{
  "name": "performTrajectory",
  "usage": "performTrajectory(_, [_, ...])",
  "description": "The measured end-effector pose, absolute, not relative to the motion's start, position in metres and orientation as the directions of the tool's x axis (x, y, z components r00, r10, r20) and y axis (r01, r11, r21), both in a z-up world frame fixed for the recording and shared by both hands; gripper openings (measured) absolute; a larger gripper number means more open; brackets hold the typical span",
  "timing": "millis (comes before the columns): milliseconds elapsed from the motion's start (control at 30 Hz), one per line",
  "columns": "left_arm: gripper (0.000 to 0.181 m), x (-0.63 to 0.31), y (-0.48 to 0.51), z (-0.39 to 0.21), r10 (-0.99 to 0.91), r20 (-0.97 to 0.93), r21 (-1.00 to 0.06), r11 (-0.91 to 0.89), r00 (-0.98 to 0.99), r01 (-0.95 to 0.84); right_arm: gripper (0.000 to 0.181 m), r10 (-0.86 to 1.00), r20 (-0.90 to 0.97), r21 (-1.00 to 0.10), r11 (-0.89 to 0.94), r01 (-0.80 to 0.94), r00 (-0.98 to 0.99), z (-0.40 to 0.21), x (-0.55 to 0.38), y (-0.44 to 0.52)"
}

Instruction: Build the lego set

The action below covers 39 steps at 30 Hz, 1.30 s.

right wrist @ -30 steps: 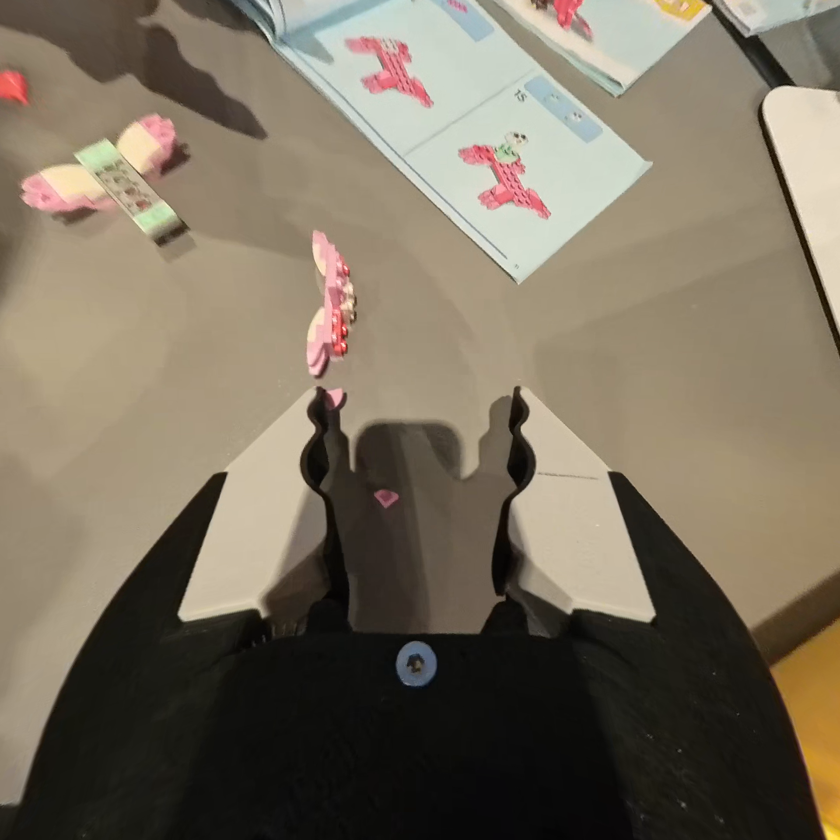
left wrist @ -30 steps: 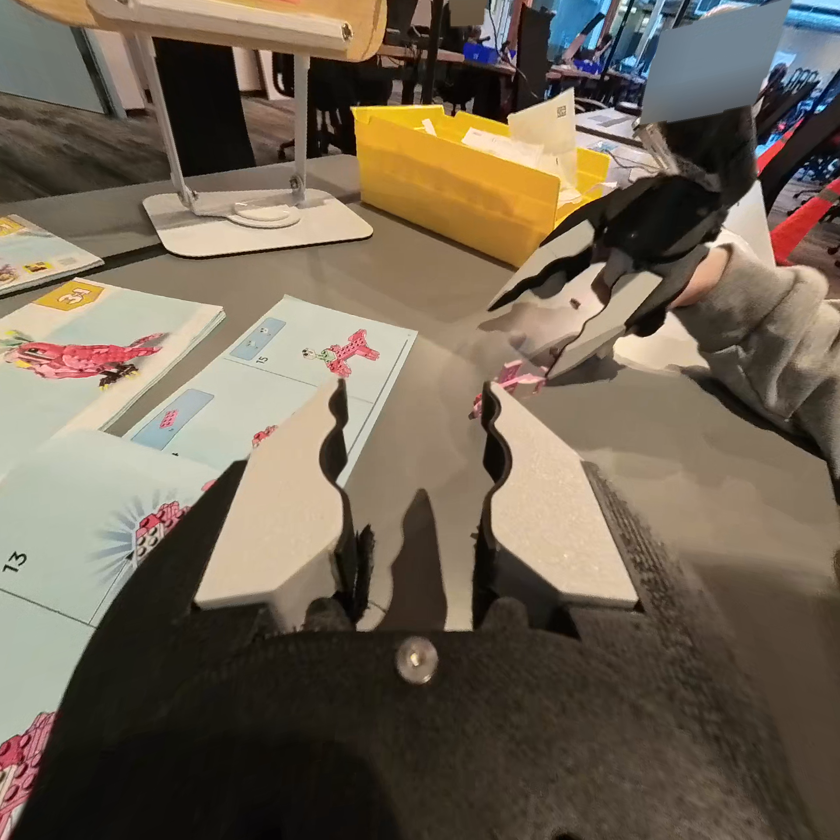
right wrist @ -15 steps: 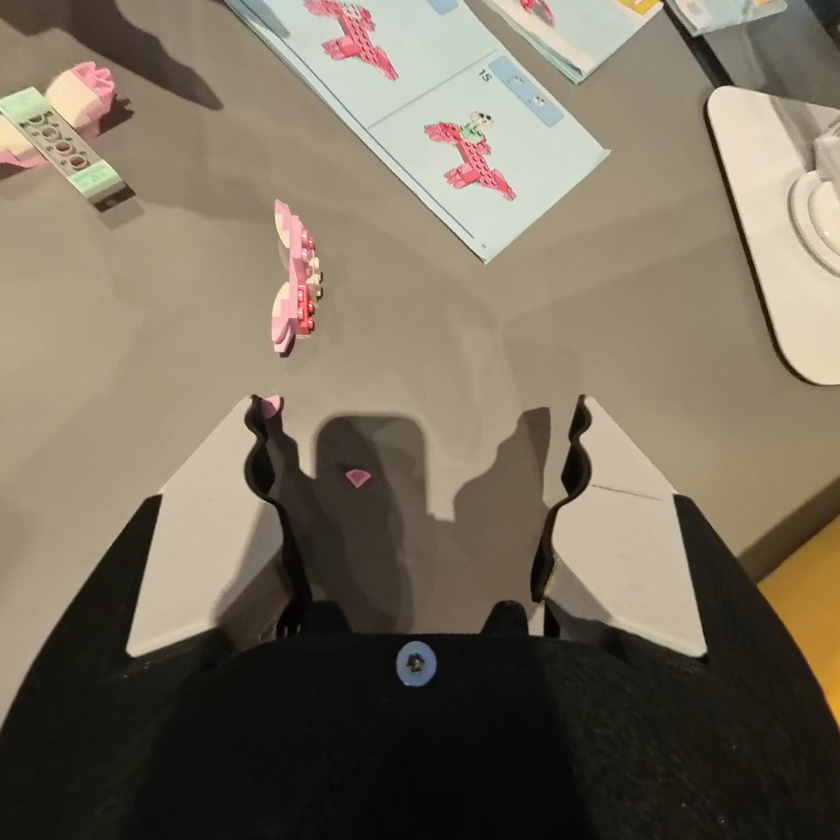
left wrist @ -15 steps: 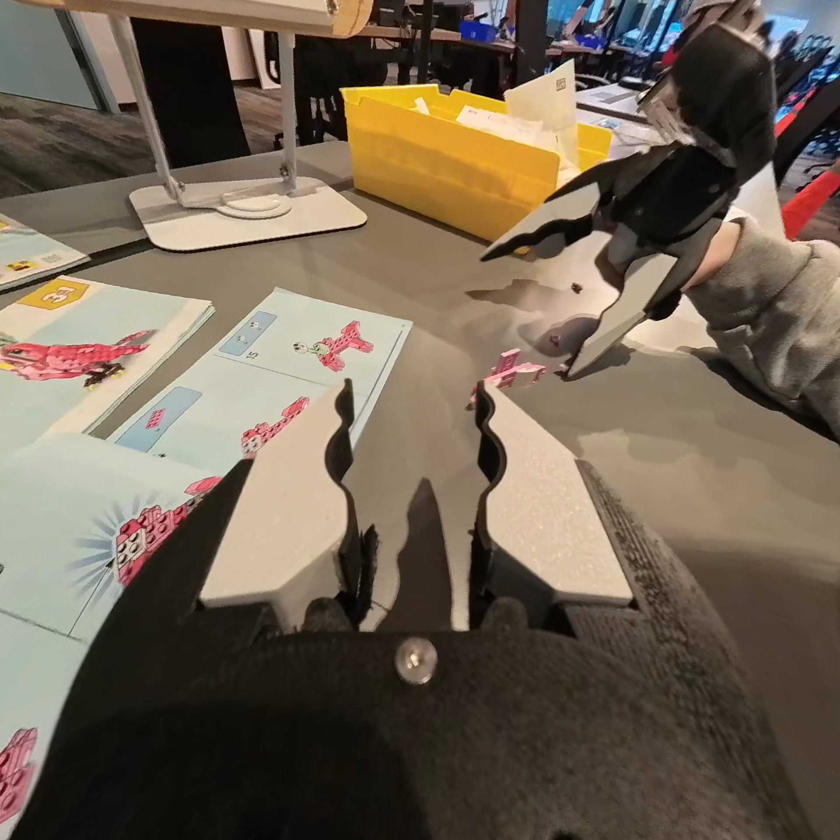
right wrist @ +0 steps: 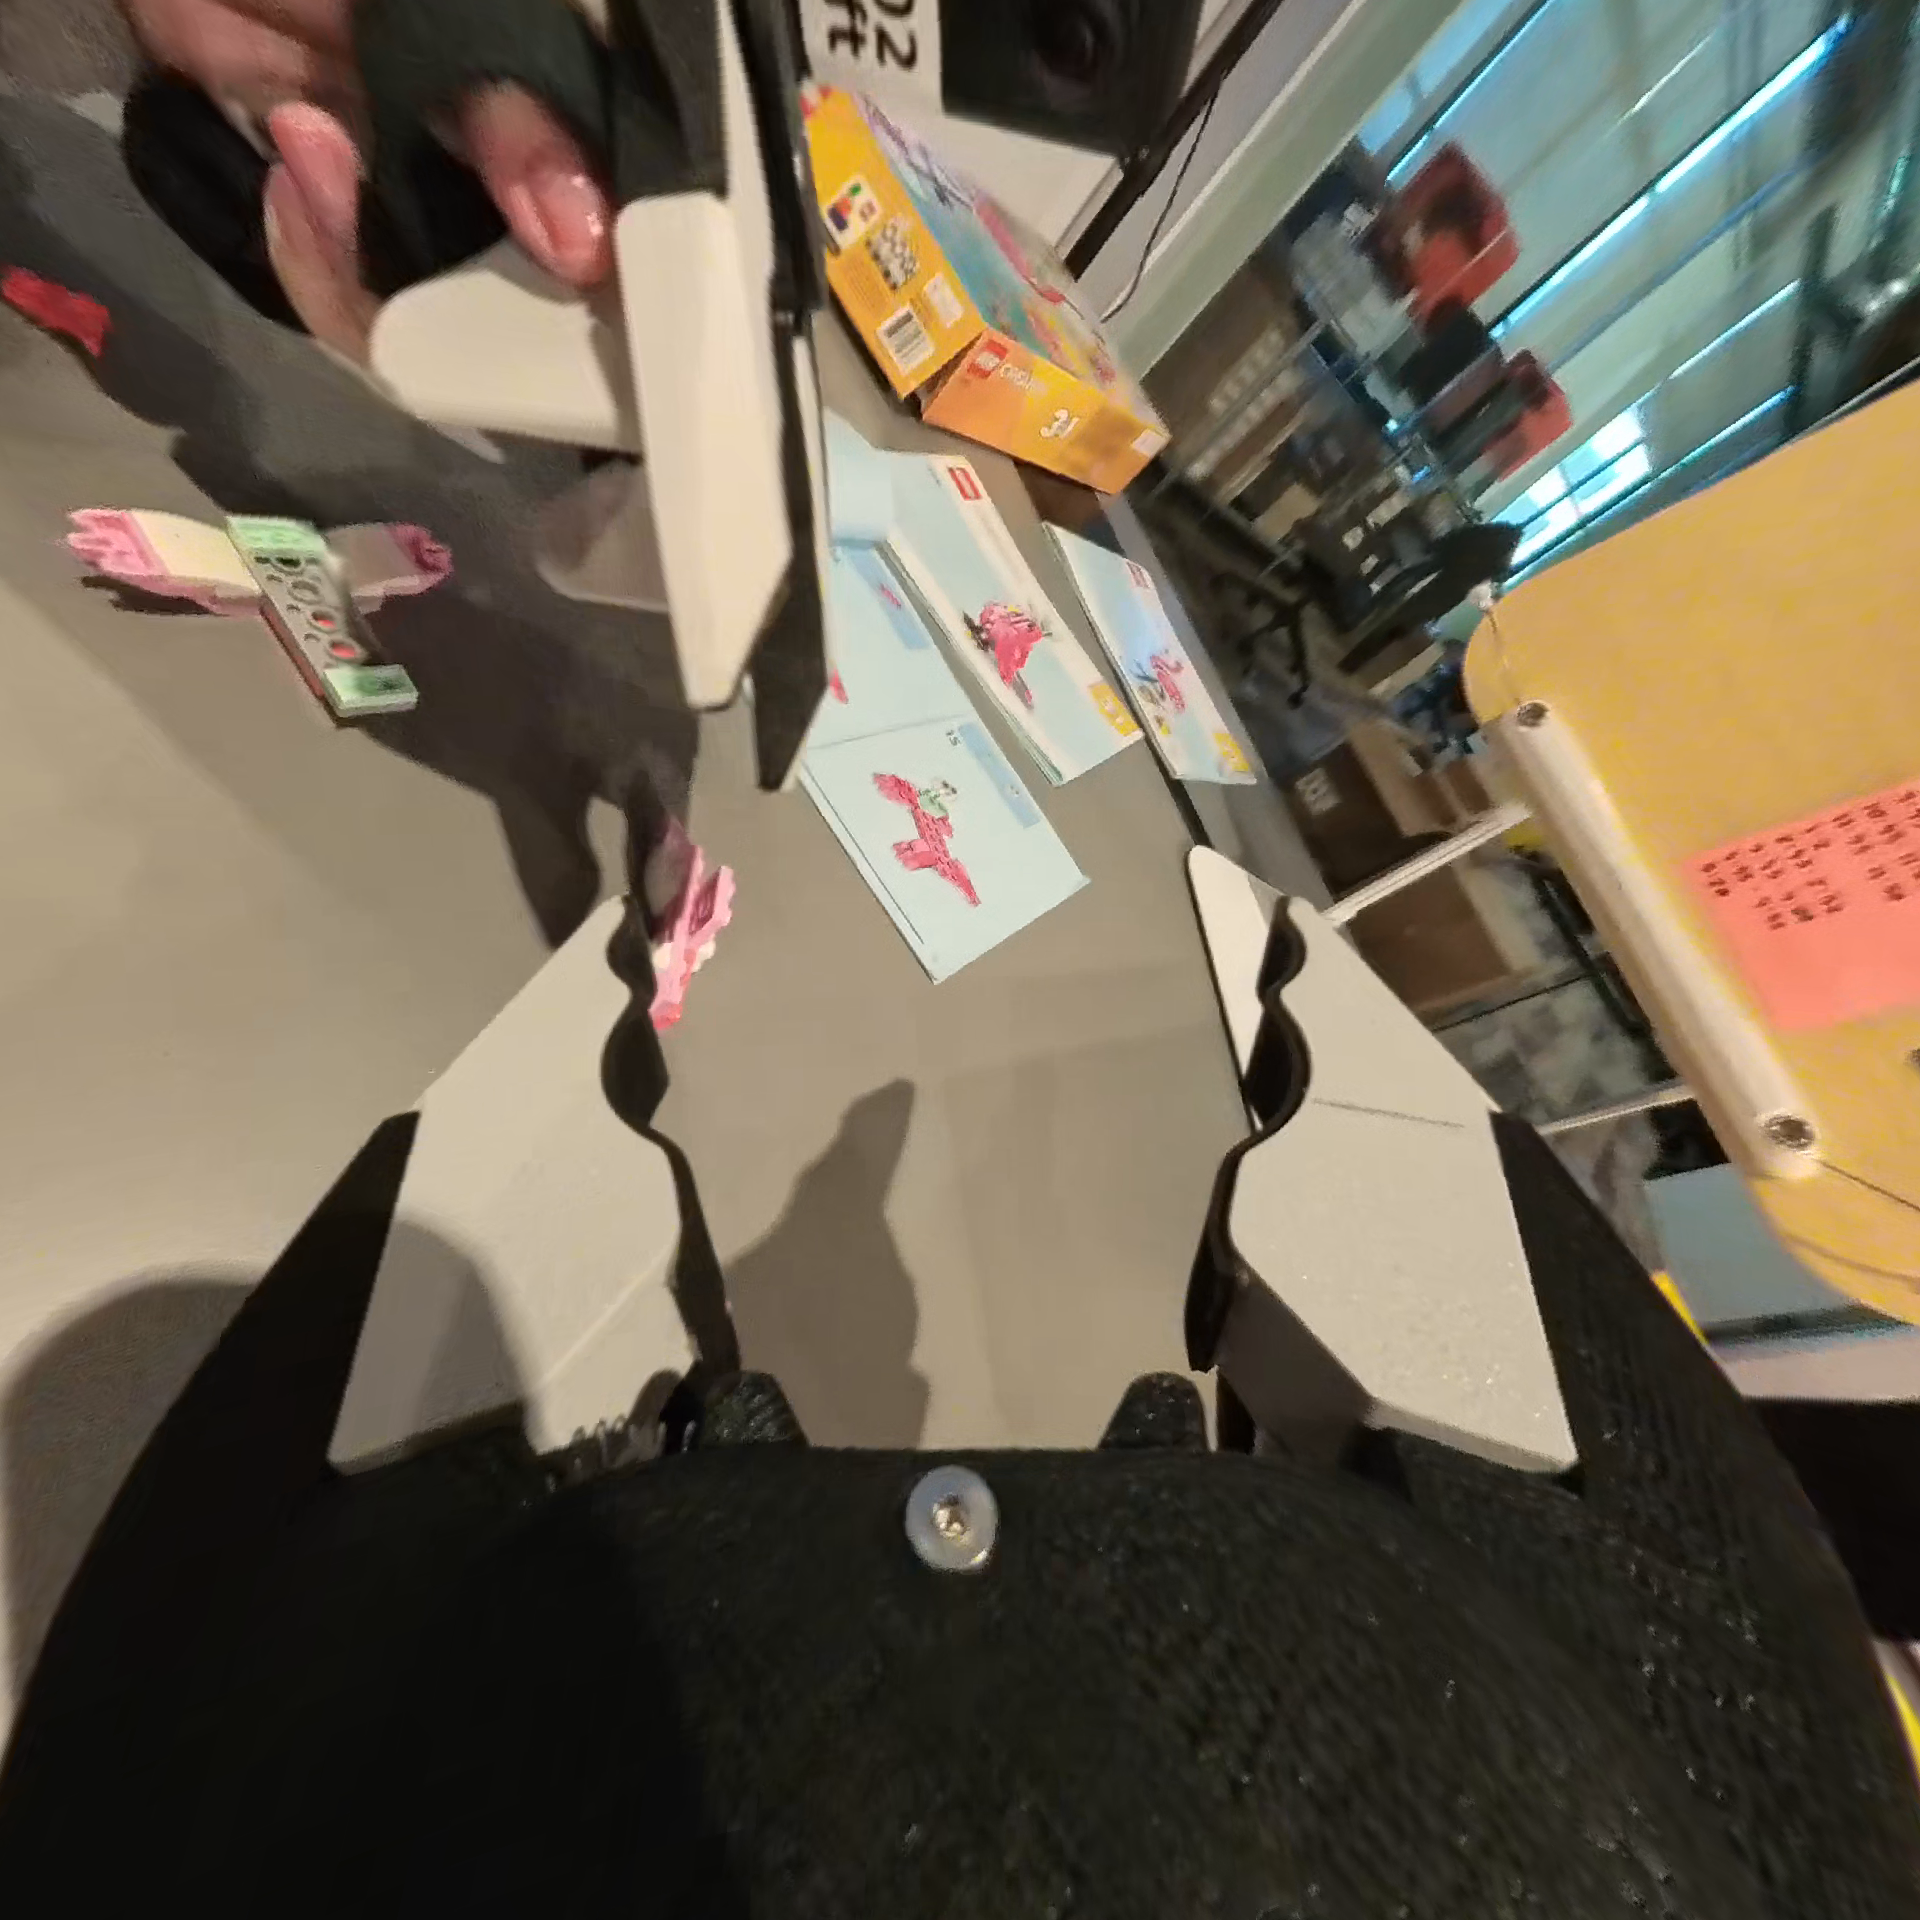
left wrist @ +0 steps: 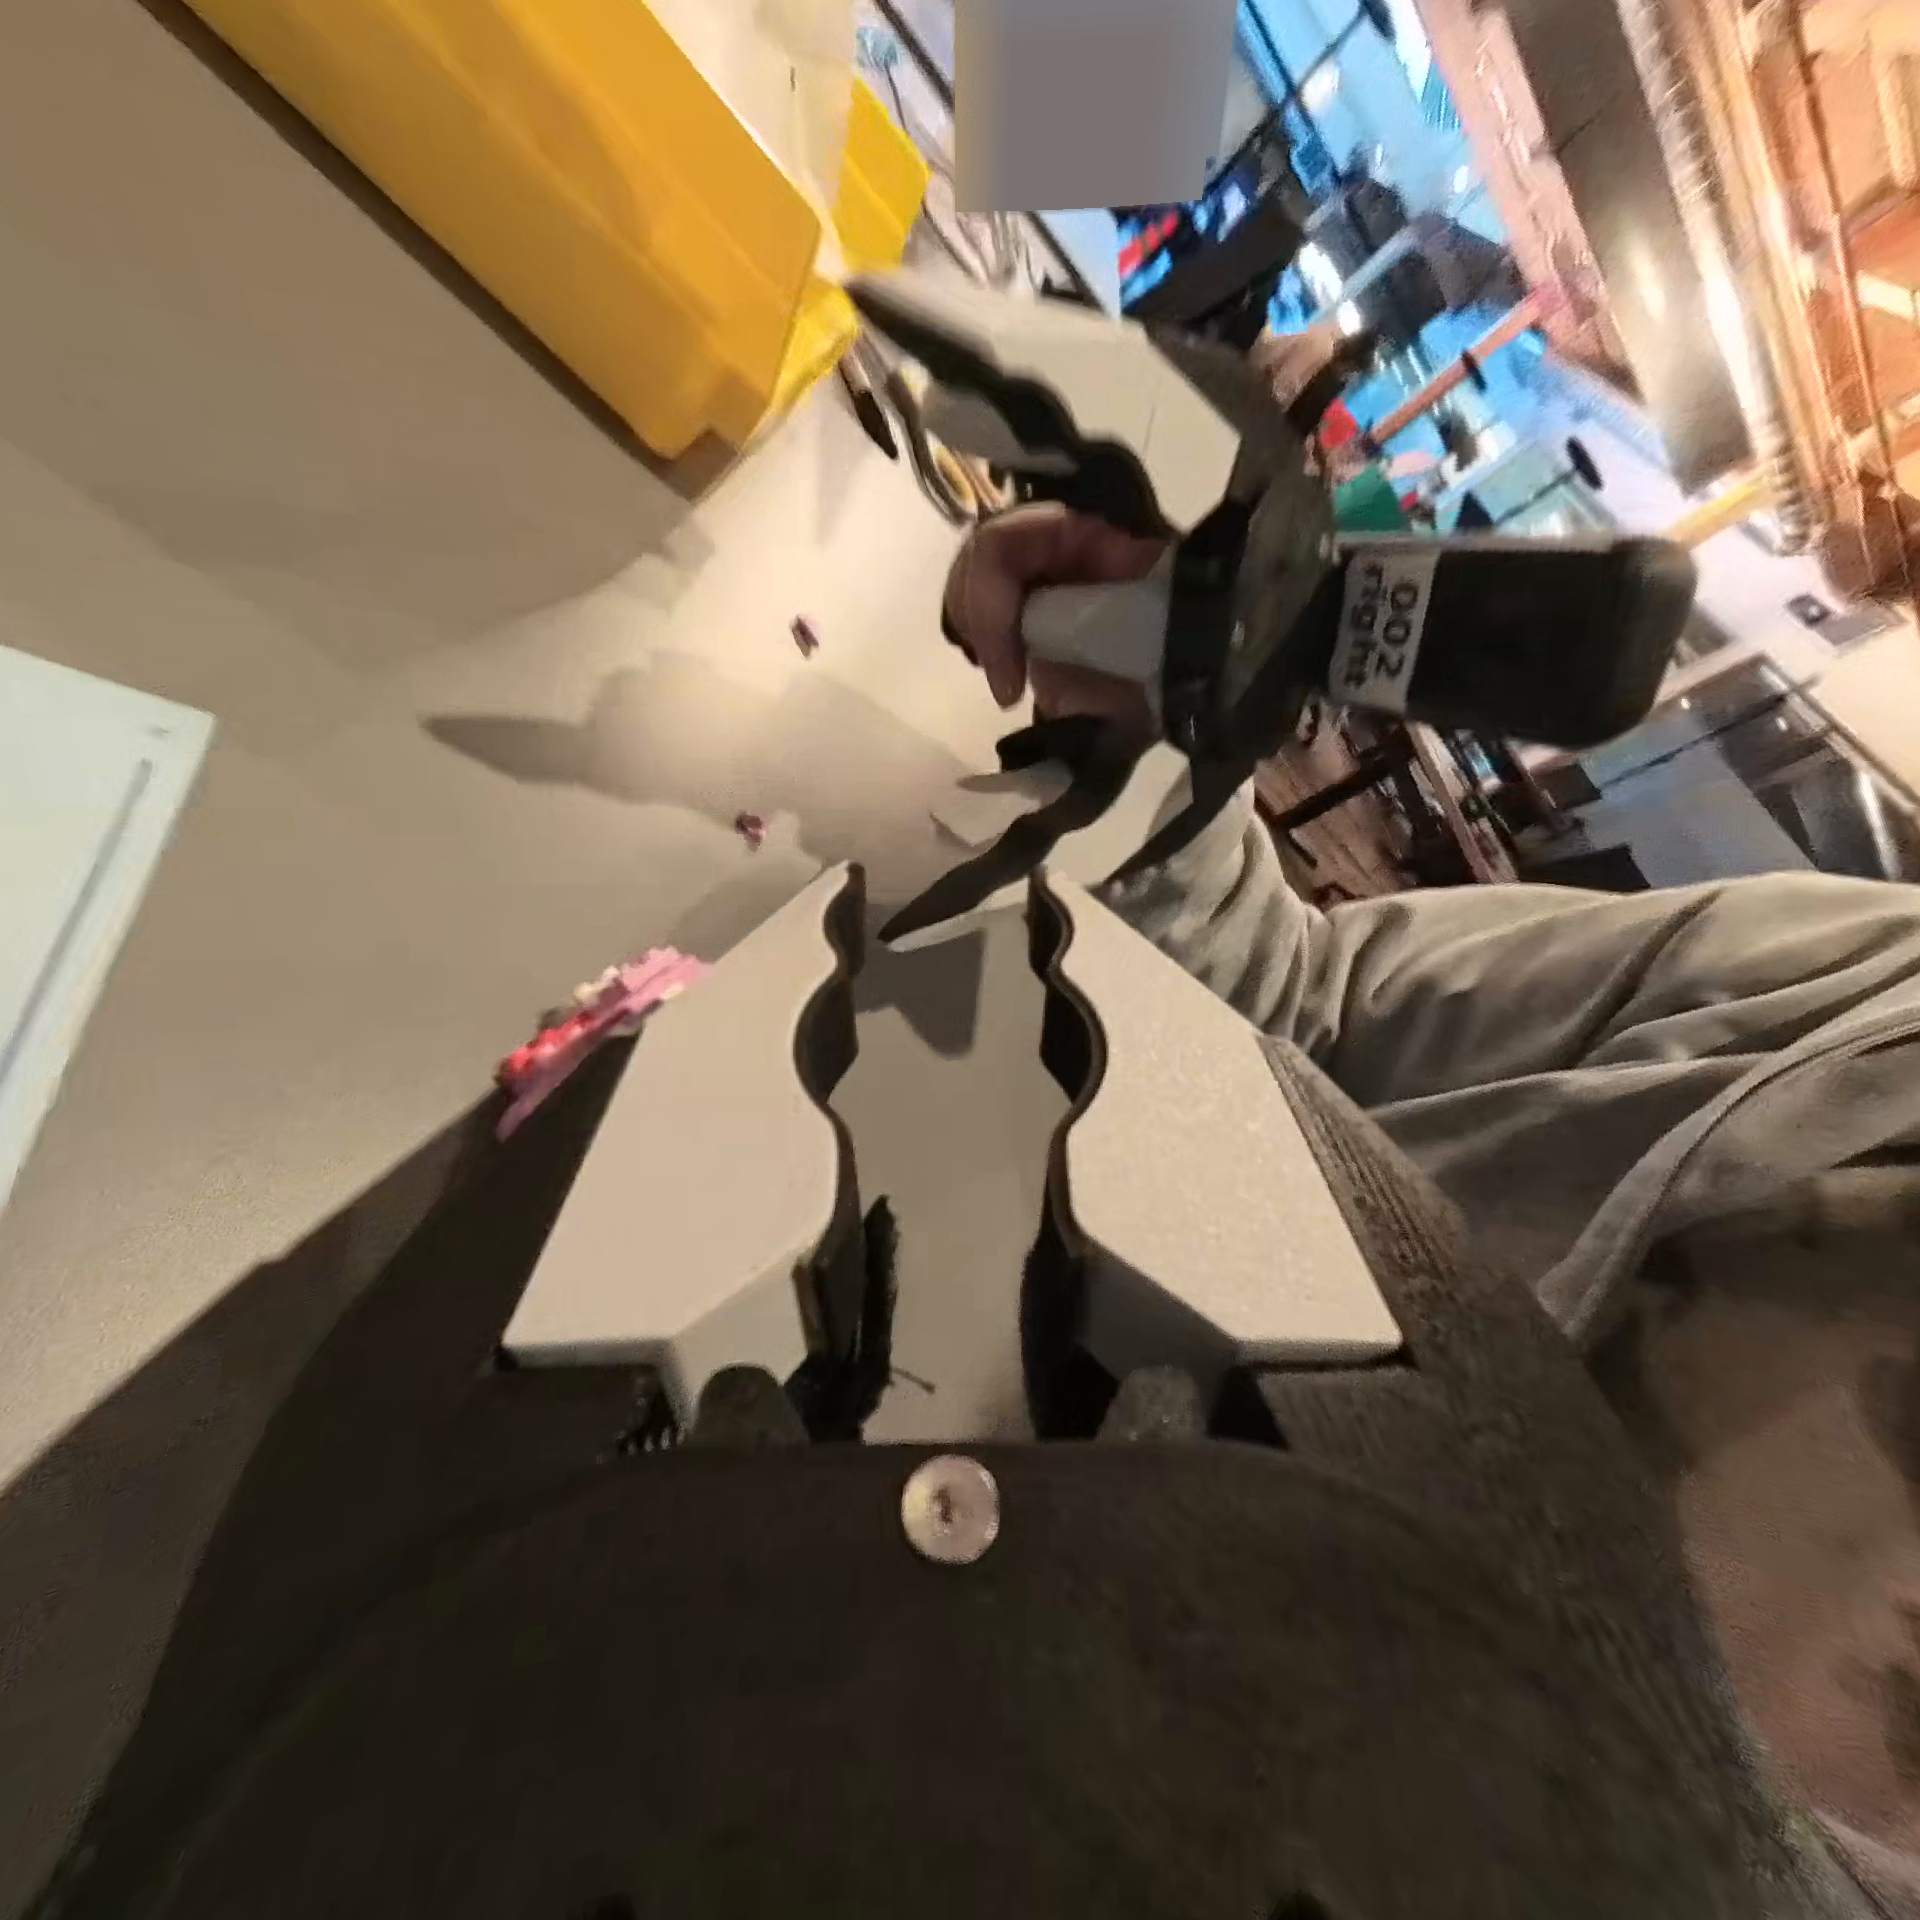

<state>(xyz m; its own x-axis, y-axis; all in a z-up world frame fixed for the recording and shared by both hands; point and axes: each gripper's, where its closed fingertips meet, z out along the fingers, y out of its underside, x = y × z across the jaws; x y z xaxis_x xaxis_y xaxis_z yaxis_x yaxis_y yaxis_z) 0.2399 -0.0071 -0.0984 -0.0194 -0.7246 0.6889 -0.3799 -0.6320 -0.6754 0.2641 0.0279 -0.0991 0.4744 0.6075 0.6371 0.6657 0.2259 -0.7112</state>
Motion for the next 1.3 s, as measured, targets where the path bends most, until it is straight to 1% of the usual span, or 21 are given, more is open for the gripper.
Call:
performTrajectory(67, [0.030,0.235,0.006,-0.094,-0.758,0.652,-0.718,-0.625,0.018,-0.305,0.109,0.647,0.594,-0.723,0.168,0.670,0.478,-0.108,0.266,0.028])
performTrajectory(100, [0.030,0.230,0.014,-0.093,-0.775,0.631,-0.740,-0.617,0.042,-0.269,0.102,0.702,0.518,-0.756,0.110,0.646,0.488,-0.116,0.264,0.026])
performTrajectory(167, [0.030,0.217,0.028,-0.092,-0.801,0.591,-0.776,-0.597,0.095,-0.205,0.069,0.824,0.281,-0.829,-0.050,0.558,0.491,-0.131,0.252,0.017])
performTrajectory(200, [0.030,0.209,0.035,-0.091,-0.813,0.570,-0.793,-0.582,0.119,-0.177,0.061,0.864,0.153,-0.845,-0.137,0.517,0.479,-0.139,0.244,0.011])
performTrajectory(233, [0.030,0.203,0.040,-0.091,-0.822,0.552,-0.808,-0.569,0.138,-0.155,0.057,0.877,0.057,-0.844,-0.213,0.492,0.478,-0.147,0.239,0.010])
performTrajectory(267, [0.030,0.197,0.043,-0.092,-0.828,0.541,-0.818,-0.559,0.149,-0.136,0.058,0.874,0.001,-0.829,-0.270,0.489,0.485,-0.157,0.236,0.010])
performTrajectory(367, [0.030,0.184,0.044,-0.093,-0.853,0.501,-0.849,-0.517,0.146,-0.104,0.054,0.868,-0.021,-0.767,-0.333,0.549,0.497,-0.182,0.234,0.012])
performTrajectory(433, [0.030,0.179,0.042,-0.097,-0.877,0.457,-0.871,-0.475,0.147,-0.124,0.042,0.874,0.010,-0.738,-0.322,0.593,0.486,-0.192,0.233,0.012])
performTrajectory(500, [0.031,0.176,0.038,-0.098,-0.896,0.421,-0.886,-0.440,0.143,-0.144,0.013,0.877,0.103,-0.726,-0.257,0.638,0.470,-0.193,0.232,0.015])
performTrajectory(600, [0.033,0.175,0.029,-0.098,-0.903,0.418,-0.889,-0.430,0.103,-0.159,0.011,0.868,0.292,-0.735,-0.066,0.675,0.402,-0.179,0.222,0.016])
performTrajectory(667, [0.040,0.175,0.020,-0.102,-0.907,0.416,-0.886,-0.421,0.066,-0.195,0.011,0.804,0.485,-0.714,0.138,0.686,0.344,-0.159,0.213,0.017])
performTrajectory(733, [0.052,0.176,0.013,-0.110,-0.925,0.377,-0.892,-0.377,0.052,-0.248,0.010,0.651,0.707,-0.614,0.369,0.697,0.277,-0.136,0.204,0.013])
performTrajectory(767, [0.052,0.176,0.009,-0.113,-0.935,0.354,-0.897,-0.350,0.035,-0.268,0.010,0.550,0.798,-0.538,0.464,0.704,0.247,-0.126,0.201,0.010])
performTrajectory(833, [0.051,0.177,-0.002,-0.113,-0.937,0.350,-0.904,-0.331,-0.023,-0.272,0.010,0.393,0.900,-0.396,0.557,0.730,0.189,-0.117,0.197,0.006])
performTrajectory(900, [0.039,0.177,-0.009,-0.112,-0.921,0.384,-0.894,-0.353,-0.066,-0.276,0.010,0.304,0.941,-0.307,0.592,0.745,0.146,-0.115,0.192,0.004])
performTrajectory(933, [0.032,0.177,-0.013,-0.112,-0.912,0.398,-0.890,-0.360,-0.093,-0.280,0.010,0.277,0.952,-0.280,0.609,0.742,0.132,-0.114,0.190,0.002])
performTrajectory(967, [0.029,0.176,-0.016,-0.112,-0.907,0.407,-0.887,-0.363,-0.111,-0.285,0.010,0.257,0.958,-0.264,0.621,0.738,0.126,-0.113,0.187,0.000])
performTrajectory(1067, [0.028,0.175,-0.015,-0.115,-0.915,0.390,-0.892,-0.348,-0.102,-0.289,0.010,0.225,0.968,-0.232,0.634,0.738,0.112,-0.112,0.184,-0.003])
performTrajectory(1133, [0.018,0.175,-0.016,-0.115,-0.925,0.366,-0.902,-0.324,-0.106,-0.287,0.010,0.212,0.971,-0.221,0.638,0.737,0.108,-0.111,0.184,-0.003])
performTrajectory(1167, [0.016,0.174,-0.015,-0.115,-0.932,0.350,-0.907,-0.311,-0.098,-0.285,0.010,0.210,0.972,-0.221,0.640,0.736,0.109,-0.110,0.184,-0.004])
performTrajectory(1300, [0.016,0.175,-0.016,-0.122,-0.954,0.289,-0.915,-0.252,-0.076,-0.315,0.010,0.207,0.973,-0.210,0.637,0.742,0.099,-0.112,0.184,-0.003])
